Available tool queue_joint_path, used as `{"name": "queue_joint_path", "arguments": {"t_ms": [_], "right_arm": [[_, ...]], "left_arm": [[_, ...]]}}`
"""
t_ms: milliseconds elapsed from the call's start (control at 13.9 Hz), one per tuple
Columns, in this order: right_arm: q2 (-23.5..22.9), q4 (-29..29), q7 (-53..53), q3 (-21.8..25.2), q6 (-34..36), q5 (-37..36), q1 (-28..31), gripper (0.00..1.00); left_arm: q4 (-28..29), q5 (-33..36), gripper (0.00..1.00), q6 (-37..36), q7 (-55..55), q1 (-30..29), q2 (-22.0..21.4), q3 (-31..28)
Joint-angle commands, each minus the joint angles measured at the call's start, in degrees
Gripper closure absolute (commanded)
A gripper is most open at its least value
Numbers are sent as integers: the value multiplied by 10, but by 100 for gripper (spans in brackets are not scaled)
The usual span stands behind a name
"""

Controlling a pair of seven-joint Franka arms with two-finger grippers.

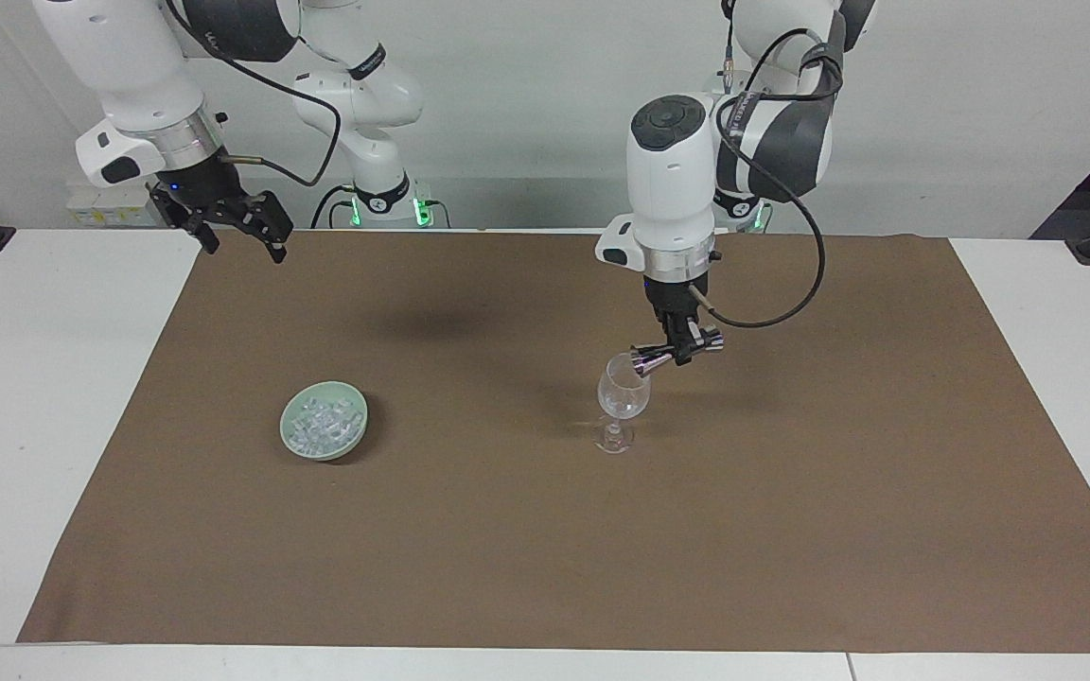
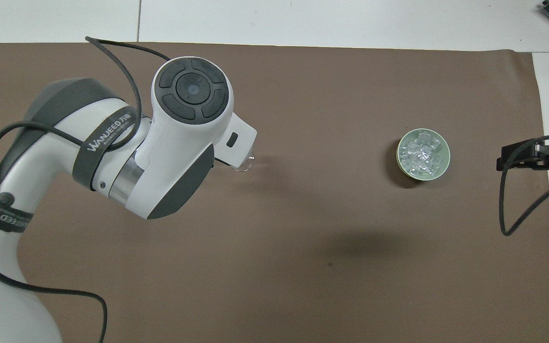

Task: Pour wine and add ice with both arms
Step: 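Tilt the metal cup over the wine glass with the left gripper, then draw the left gripper back while the right gripper reaches the ice bowl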

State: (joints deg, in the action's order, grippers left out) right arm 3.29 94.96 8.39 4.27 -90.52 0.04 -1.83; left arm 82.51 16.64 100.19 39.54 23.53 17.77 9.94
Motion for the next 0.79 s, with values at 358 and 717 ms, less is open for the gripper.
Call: {"name": "queue_joint_path", "arguments": {"t_ms": [358,717], "right_arm": [[16,20,-15,-4,-11,12,10,0],[-10,51,-40,-7,-65,12,10,0]], "left_arm": [[-4,-133,97,-5,197,-156,-27,1],[31,-309,97,1,411,-301,-21,1]]}}
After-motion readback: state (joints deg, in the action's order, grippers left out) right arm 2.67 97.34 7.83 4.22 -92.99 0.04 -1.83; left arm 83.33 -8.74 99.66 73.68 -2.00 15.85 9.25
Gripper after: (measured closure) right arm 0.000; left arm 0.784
